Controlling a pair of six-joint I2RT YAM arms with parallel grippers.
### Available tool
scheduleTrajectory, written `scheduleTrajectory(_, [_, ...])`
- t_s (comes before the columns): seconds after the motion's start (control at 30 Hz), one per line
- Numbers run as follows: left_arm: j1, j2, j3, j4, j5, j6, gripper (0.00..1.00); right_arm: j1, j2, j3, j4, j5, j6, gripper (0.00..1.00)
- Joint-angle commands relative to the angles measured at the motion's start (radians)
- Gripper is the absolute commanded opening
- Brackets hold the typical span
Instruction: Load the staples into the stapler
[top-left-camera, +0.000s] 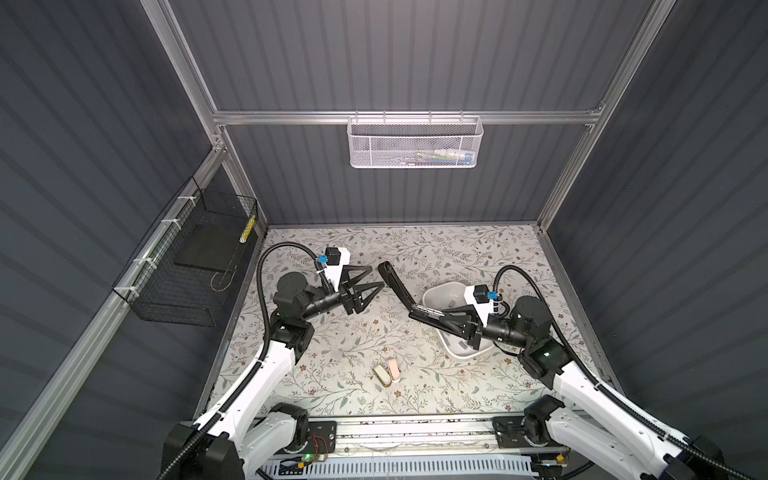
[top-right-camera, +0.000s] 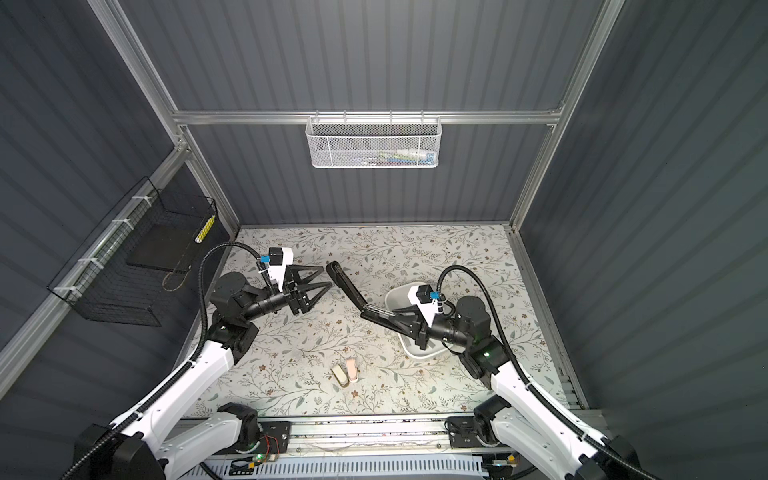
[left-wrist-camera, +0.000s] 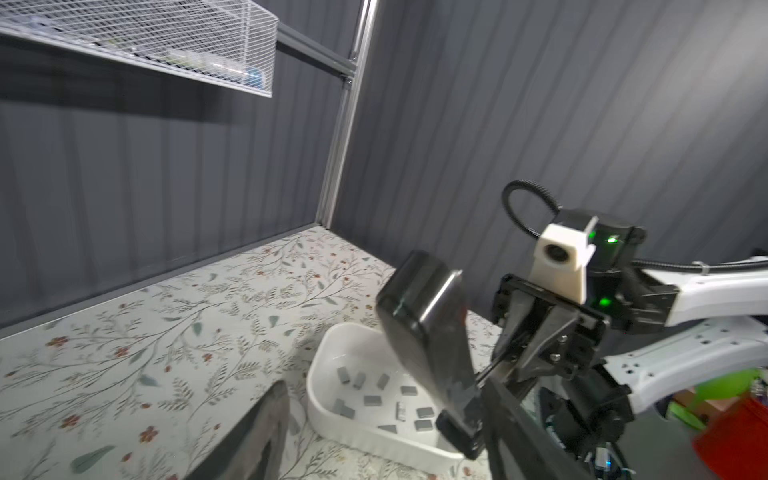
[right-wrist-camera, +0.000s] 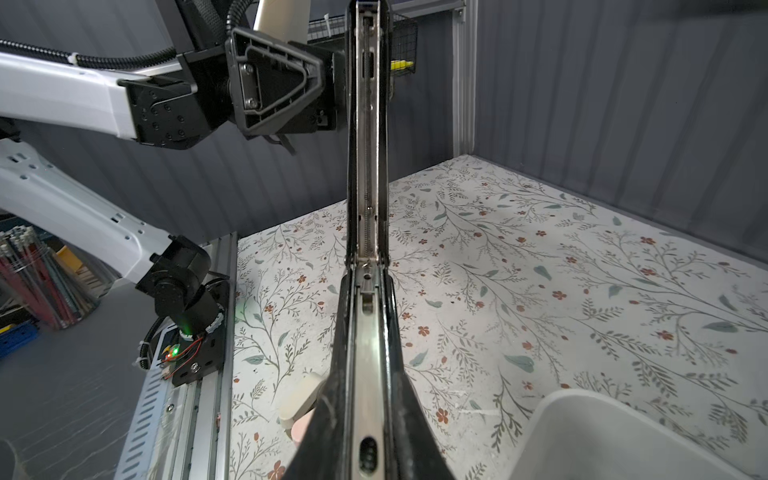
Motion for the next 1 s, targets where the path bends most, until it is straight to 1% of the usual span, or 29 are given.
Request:
scheduleTrajectory(0.0, [0.002,-0.057,0.010,-0.103,-0.231,0.024,0.98,0.016,-0.066,0.011,0.090,0.125,0.026,0.00])
scheduleTrajectory(0.07, [0.002,-0.092,-0.011,-0.102,-0.289,0.024,0.99,0.045,-0.094,0.004,0.072,0.216,0.004,0.00])
scheduleTrajectory(0.17, [0.002,-0.121,-0.036,-0.100,-0.368,0.003,0.99,0.162,-0.122,0.003,0.022,0.483,-0.062,0.00])
scheduleTrajectory(0.2, [0.002,-0.124,-0.039,-0.107,-0.392,-0.015,1.00,0.186,-0.116,0.005,0.015,0.538,-0.065,0.00])
scheduleTrajectory(0.23, [0.002,-0.127,-0.040,-0.129,-0.471,-0.043,1.00,0.209,-0.097,0.009,0.016,0.603,-0.060,0.00])
scheduleTrajectory(0.27, [0.002,-0.130,-0.040,-0.150,-0.513,-0.069,1.00,0.228,-0.067,0.016,0.018,0.646,-0.045,0.00])
scheduleTrajectory(0.33, [0.002,-0.136,-0.046,-0.200,-0.584,-0.110,1.00,0.262,0.000,0.038,0.024,0.698,-0.009,0.00])
scheduleTrajectory(0.4, [0.002,-0.149,-0.070,-0.239,-0.633,-0.150,0.99,0.309,0.058,0.047,0.055,0.754,0.018,0.00])
scheduleTrajectory(0.5, [0.002,-0.198,-0.146,-0.237,-0.701,-0.172,1.00,0.390,0.144,0.076,0.089,0.870,0.057,0.00])
scheduleTrajectory(0.57, [0.002,-0.241,-0.202,-0.210,-0.778,-0.193,1.00,0.440,0.196,0.097,0.099,0.955,0.103,0.00])
scheduleTrajectory(0.63, [0.001,-0.276,-0.239,-0.183,-0.836,-0.213,1.00,0.468,0.241,0.102,0.124,0.995,0.156,0.00])
scheduleTrajectory(0.8, [0.001,-0.324,-0.254,-0.211,-0.874,-0.192,1.00,0.527,0.380,0.091,0.260,1.111,0.207,0.00])
scheduleTrajectory(0.9, [0.001,-0.323,-0.273,-0.186,-0.872,-0.200,1.00,0.553,0.496,0.116,0.329,1.171,0.244,0.00])
scheduleTrajectory(0.97, [0.001,-0.317,-0.268,-0.191,-0.868,-0.197,1.00,0.578,0.578,0.144,0.370,1.214,0.239,0.00])
